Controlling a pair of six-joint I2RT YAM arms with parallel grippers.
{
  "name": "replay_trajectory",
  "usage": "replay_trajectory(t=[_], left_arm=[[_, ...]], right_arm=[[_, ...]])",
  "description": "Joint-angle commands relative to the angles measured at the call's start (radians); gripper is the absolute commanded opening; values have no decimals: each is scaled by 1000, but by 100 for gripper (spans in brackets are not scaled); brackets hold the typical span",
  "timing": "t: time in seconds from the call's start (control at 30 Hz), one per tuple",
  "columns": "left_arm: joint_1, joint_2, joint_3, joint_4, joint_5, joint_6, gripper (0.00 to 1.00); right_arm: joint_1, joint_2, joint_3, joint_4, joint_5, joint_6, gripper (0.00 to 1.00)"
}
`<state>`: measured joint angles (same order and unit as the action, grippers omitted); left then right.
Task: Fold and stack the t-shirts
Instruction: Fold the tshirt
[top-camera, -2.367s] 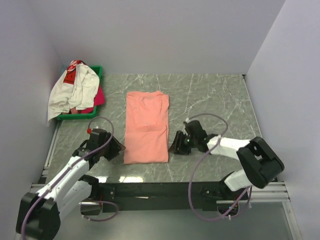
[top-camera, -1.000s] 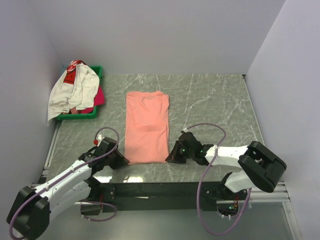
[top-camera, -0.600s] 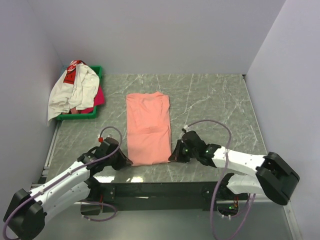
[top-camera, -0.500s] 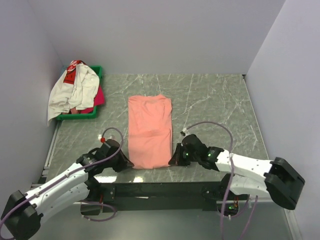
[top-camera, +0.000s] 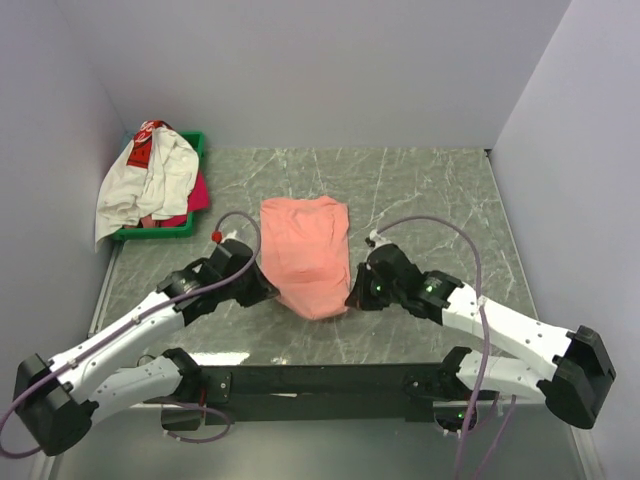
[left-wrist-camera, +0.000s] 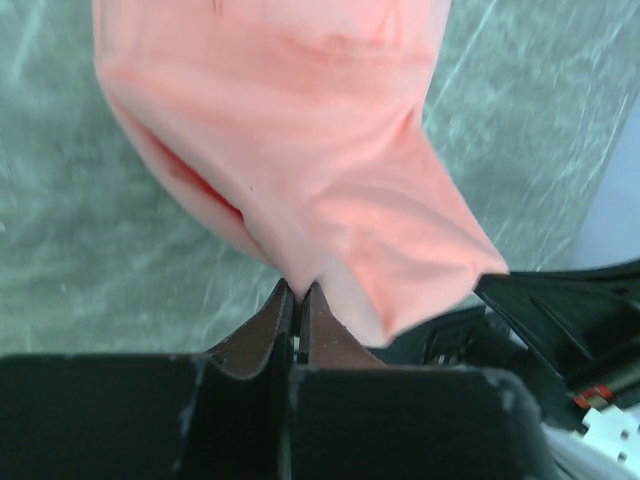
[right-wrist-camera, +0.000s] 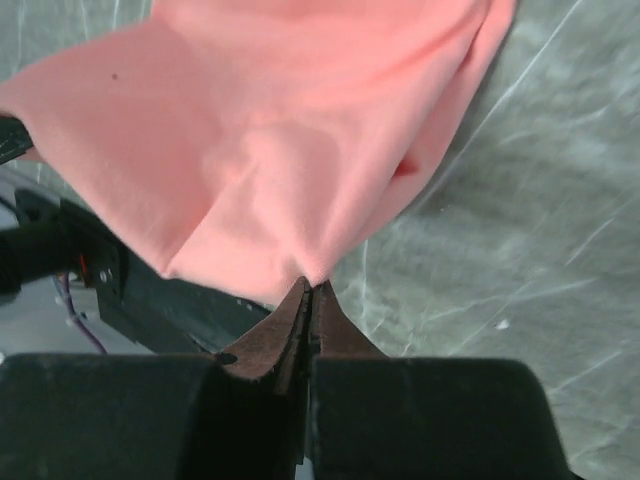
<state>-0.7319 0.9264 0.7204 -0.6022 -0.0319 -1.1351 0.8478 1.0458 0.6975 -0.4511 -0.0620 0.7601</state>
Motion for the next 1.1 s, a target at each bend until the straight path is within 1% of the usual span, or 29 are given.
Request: replay_trajectory(t=[0.0, 0.13, 0.2, 0.23, 0.3, 0.43, 0.67, 0.83, 1.07], left_arm=[[77, 51, 79, 59, 9, 127, 1], [188, 107, 155, 111, 50, 182, 0], [216, 149, 174, 133, 66, 204, 0], [245, 170, 195, 142, 72, 207, 0], [272, 228, 217, 176, 101, 221, 1], [330, 319, 292, 226, 116, 241, 0], [390, 491, 384, 344, 135, 244, 1], [419, 595, 461, 410, 167, 227, 0], [445, 781, 600, 433, 190, 233, 1]], right_arm=[[-70, 40, 101, -41, 21, -80, 0], [-136, 100, 219, -49, -2, -128, 0], [-177, 147, 253, -38, -25, -139, 0], [-188, 164, 288, -34, -38, -148, 0], [-210, 216, 321, -17, -53, -166, 0], [-254, 321, 422, -4, -78, -185, 0], [-340, 518, 568, 19, -127, -214, 0], [-389, 617, 675, 15, -166, -229, 0], [-447, 752, 796, 3, -212, -243, 0]])
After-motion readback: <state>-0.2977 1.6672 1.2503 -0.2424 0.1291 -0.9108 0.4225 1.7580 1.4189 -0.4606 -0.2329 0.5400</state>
